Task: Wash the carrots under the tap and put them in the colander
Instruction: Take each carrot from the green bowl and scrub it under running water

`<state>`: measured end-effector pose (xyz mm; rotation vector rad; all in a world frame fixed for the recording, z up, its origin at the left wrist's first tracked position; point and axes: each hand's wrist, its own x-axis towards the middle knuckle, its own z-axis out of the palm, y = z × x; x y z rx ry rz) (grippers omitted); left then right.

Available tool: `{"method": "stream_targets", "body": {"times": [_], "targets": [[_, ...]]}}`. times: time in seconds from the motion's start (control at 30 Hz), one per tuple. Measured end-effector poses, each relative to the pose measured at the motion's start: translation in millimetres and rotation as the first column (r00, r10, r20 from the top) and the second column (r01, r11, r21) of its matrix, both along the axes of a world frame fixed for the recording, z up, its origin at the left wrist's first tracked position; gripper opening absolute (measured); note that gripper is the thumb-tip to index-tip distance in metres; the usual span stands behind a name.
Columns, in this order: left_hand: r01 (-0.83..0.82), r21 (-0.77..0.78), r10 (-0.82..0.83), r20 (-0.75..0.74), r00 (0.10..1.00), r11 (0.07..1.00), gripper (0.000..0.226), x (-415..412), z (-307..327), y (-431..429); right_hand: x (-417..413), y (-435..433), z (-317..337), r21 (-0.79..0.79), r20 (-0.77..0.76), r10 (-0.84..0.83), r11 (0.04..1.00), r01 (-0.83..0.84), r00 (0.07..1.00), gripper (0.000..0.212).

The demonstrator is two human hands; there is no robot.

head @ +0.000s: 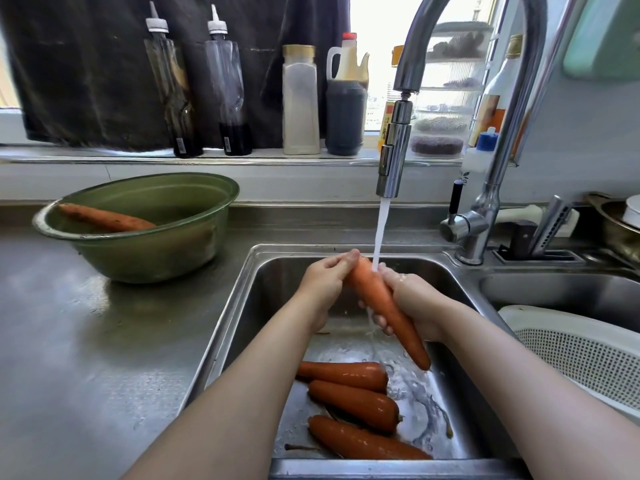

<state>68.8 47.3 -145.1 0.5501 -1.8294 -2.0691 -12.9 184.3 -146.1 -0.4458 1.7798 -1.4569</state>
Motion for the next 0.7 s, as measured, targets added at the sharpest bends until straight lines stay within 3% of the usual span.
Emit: {"method": "stream_targets", "body": {"times": [0.1,0.17,0.27,0.43,0.57,0.7], "targets": [[-0.075,0.038,0.075,-0.003,0.997,0.996,0.015,-0.7,-0.8,-1.7,1.5,3.7,4.2,-0.043,0.015,0.107,0.993,-0.106,0.994,0.035],[-0.087,0.024,0.087,0.004,0.996,0.996,0.017,0.7,-3.5,-5.9,1.3,4.4,2.7,-0.037,-0.028,0.165,0.985,-0.166,0.986,0.029],[-0.001,0.07,0.0,0.02,1.0,0.998,0.034,4.7,-1.7,-8.7,0.3,3.2,0.7,-0.045,-0.041,0.151,0.987,-0.152,0.988,0.039],[0.183,0.146,-0.176,-0.059,0.983,0.972,0.038,1.5,-0.2,-14.4,-6.0,1.9,1.3,-0.033,0.018,0.035,0.999,-0.034,0.999,0.068],[0.104,0.168,-0.09,-0.088,0.992,0.98,0.036,-2.5,0.0,-1.8,-9.3,4.7,-0.6,-0.044,-0.001,0.056,0.997,-0.056,0.998,0.073],[-0.029,0.119,0.038,-0.073,0.997,0.992,0.03,-10.1,-4.0,2.9,-11.8,8.2,-0.2,-0.083,0.017,0.1,0.992,-0.098,0.995,0.055]]}}
